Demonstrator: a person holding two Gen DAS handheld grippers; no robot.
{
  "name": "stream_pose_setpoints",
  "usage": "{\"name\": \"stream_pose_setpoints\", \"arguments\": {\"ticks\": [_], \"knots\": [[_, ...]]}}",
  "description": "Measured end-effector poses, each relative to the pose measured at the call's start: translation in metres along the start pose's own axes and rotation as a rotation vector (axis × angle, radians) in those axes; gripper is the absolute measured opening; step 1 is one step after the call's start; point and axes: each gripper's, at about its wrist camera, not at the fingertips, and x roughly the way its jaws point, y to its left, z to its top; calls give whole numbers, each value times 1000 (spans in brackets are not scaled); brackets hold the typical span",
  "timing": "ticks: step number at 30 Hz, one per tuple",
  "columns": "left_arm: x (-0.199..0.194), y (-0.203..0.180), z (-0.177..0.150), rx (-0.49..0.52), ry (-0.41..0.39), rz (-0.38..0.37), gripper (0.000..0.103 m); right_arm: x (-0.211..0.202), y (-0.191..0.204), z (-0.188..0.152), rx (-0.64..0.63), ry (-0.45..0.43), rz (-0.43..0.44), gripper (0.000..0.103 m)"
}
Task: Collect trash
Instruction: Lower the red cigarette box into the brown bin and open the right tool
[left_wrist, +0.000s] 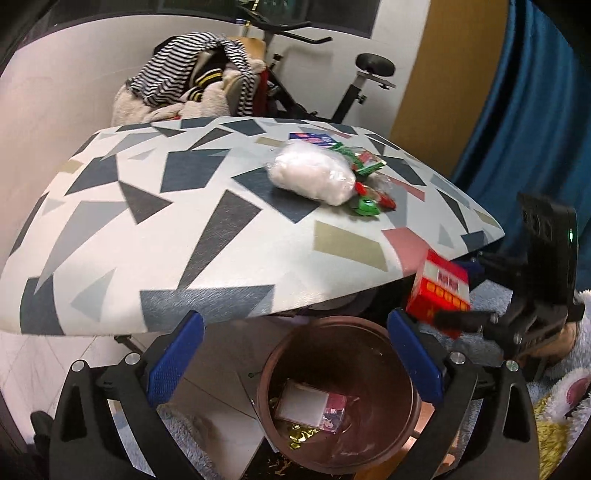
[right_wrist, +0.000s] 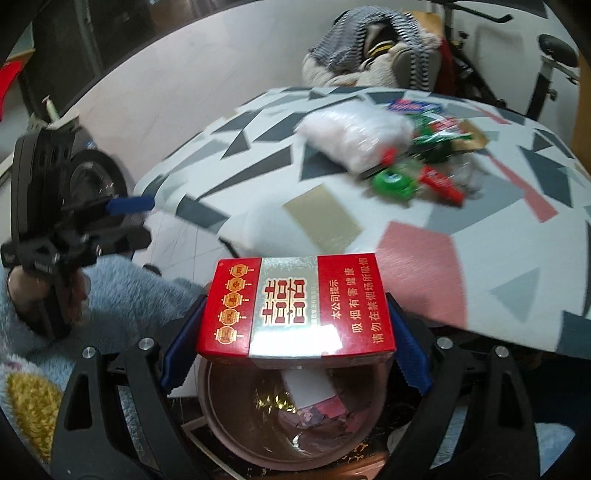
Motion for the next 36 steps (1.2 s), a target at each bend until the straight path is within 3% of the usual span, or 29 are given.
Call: {"name": "stream_pose_setpoints", "arguments": {"ticks": [8, 14, 18, 28, 30, 36], "knots": [[3, 11, -10, -52, -16, 35, 97, 37, 14, -12, -32, 90, 27, 88], [8, 10, -17, -57, -22, 66, 97, 77, 20, -25, -70, 227, -25, 88], [13, 5, -19, -28, -11, 90, 97, 90, 20, -30, -70, 269, -50, 88], [17, 1, -22, -4, -1, 106, 97, 91, 6, -30, -14, 269, -79, 89], [17, 2, -22, -8, -1, 109, 97, 90, 6, -29, -14, 262, -87, 97], [16, 3, -23, -8, -4, 113, 97, 80, 5, -26, -7, 226, -87, 97]]}}
